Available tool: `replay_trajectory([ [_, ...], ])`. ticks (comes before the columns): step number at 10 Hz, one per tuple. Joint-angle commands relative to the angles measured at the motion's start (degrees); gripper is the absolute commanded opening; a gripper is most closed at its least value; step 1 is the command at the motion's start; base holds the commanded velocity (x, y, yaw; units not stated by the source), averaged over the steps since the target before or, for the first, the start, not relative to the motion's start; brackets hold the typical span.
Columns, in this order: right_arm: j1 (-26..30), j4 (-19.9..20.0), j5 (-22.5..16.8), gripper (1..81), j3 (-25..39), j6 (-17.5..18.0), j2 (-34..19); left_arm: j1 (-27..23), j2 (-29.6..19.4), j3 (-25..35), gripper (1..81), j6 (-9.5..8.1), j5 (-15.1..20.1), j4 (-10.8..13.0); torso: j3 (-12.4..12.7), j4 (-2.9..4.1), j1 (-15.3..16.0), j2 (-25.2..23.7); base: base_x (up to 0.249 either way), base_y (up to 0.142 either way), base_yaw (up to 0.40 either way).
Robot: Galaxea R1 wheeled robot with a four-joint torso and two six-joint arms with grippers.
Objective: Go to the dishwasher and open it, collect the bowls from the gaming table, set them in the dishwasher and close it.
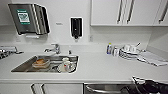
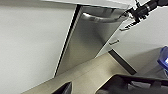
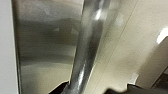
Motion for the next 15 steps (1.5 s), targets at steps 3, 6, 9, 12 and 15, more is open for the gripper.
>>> replay_trajectory([
  [3, 4.46, -8.48, -8.04, 81.1, 3.84, 7.7, -0.64, -4.5, -1.99, 1.03, 81.1, 0.42, 0.73, 0.4, 0.0, 0.0, 0.0, 0.0, 0.0, 0.0, 0.0],
  [6, 2.88, -20.32, -9.71, 81.1, 6.39, 18.49, 0.5, -4.5, -1.99, 0.95, 81.1, 0.42, 0.73, 0.49, 0.0, 0.0, 0.0, 0.0, 0.0, 0.0, 0.0],
  [9, 4.97, -21.05, -10.05, 81.1, 7.53, 22.46, -0.11, -4.5, -1.63, 0.95, 81.1, 0.42, 0.82, 0.58, 0.0, 0.0, 0.0, 0.0, 0.0, 0.0, 0.0],
  [12, 5.86, -20.96, -16.55, 81.1, 6.31, 22.46, 2.6, -4.5, -1.55, 0.77, 81.1, 0.42, 0.82, 0.58, -0.02, 0.0, 0.0, 0.0, 0.0, 0.0, 0.0],
  [15, 4.72, -20.87, -17.79, 81.1, 4.2, 22.02, 4.81, -4.5, -1.64, 0.68, 81.1, 0.51, 0.82, 0.58, -0.02, 0.0, 0.0, 0.0, 0.0, 0.0, 0.0],
])
